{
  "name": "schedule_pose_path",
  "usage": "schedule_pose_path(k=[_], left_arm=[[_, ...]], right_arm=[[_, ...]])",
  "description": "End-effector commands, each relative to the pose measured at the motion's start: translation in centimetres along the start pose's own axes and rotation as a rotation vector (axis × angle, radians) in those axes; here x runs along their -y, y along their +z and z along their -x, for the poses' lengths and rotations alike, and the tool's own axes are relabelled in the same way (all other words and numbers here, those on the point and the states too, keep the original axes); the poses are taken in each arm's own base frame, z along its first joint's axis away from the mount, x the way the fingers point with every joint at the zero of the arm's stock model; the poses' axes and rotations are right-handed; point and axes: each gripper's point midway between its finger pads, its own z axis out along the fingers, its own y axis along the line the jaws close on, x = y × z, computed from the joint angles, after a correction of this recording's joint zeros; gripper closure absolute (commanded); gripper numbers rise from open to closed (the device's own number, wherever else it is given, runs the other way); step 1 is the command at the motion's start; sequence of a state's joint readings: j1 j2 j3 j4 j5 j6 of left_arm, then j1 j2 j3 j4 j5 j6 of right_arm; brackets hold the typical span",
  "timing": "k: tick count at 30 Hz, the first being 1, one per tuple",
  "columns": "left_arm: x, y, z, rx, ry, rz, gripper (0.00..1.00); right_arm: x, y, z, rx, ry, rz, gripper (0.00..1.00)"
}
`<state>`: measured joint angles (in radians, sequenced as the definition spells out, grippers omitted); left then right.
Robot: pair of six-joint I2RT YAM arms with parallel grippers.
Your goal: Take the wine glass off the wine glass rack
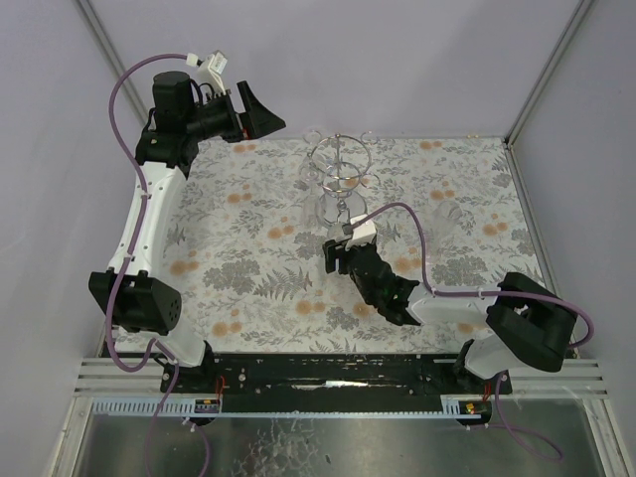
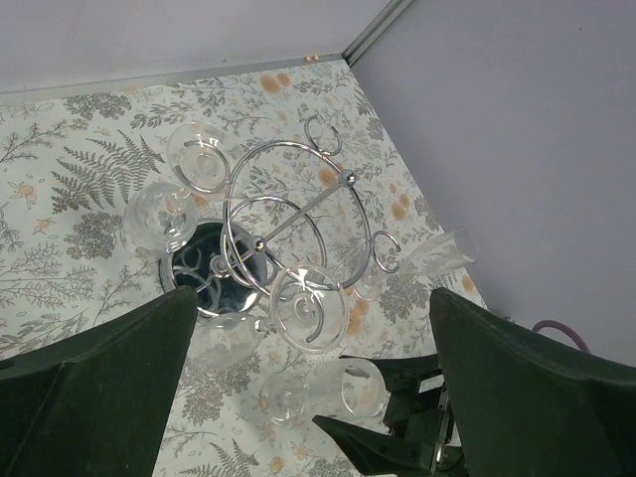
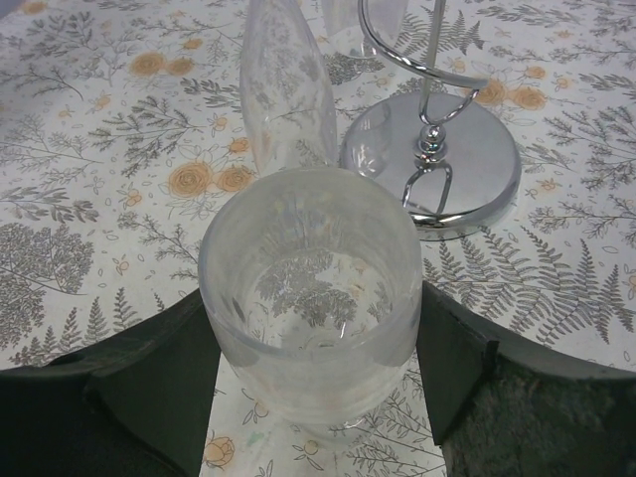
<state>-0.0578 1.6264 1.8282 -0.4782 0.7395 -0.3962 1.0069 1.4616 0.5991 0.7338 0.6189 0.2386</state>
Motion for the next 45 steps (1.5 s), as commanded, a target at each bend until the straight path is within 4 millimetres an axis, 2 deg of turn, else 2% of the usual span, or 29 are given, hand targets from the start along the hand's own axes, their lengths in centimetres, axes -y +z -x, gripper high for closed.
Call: schedule_pose_path(k=[1,7,12,20,30,38,42,45], left_arm=[[1.5,-1.0,0.3,0.003,0.016,-0.028,0.0],[1.5,-0.9,0.1,-0.006,0.013,-0.038,0.0],[1.6,-0.8,-0.2,-0.015,0.008,-0.046,0.0],[1.4,-1.0,-0.6,-0.024,0.006,-0.047,0.0],[1.1,-1.0,-0.7,-0.012,0.005,-0.031,0.0],[0.5,-0.5,-0.9,0.002,-0.033,-0.021,0.0],[-0.1,-0.1,-1.5,-0.01,-0.072,-0.012,0.0],[-0.5,0.0,-3.3,-0.052,-0.171,-0.014,0.0]], right_arm=[[-1.3,0.2,2.4,0.078,0.093,0.041,0.48],[-1.2,-0.1,1.9,0.06,0.093,0.046,0.27],[-0.7,-0.5,2.3,0.06,0.085,0.037,0.01],[-0.4,-1.7,3.2,0.046,0.09,0.049,0.01],[0.8,-4.4,4.7,0.014,0.118,0.057,0.01],[-1.8,-6.7,6.2,-0.049,0.075,0.243,0.01],[-1.2,-7.2,8.1,-0.022,0.09,0.22,0.01],[-0.6,-7.7,11.9,0.045,0.117,0.183,0.01]])
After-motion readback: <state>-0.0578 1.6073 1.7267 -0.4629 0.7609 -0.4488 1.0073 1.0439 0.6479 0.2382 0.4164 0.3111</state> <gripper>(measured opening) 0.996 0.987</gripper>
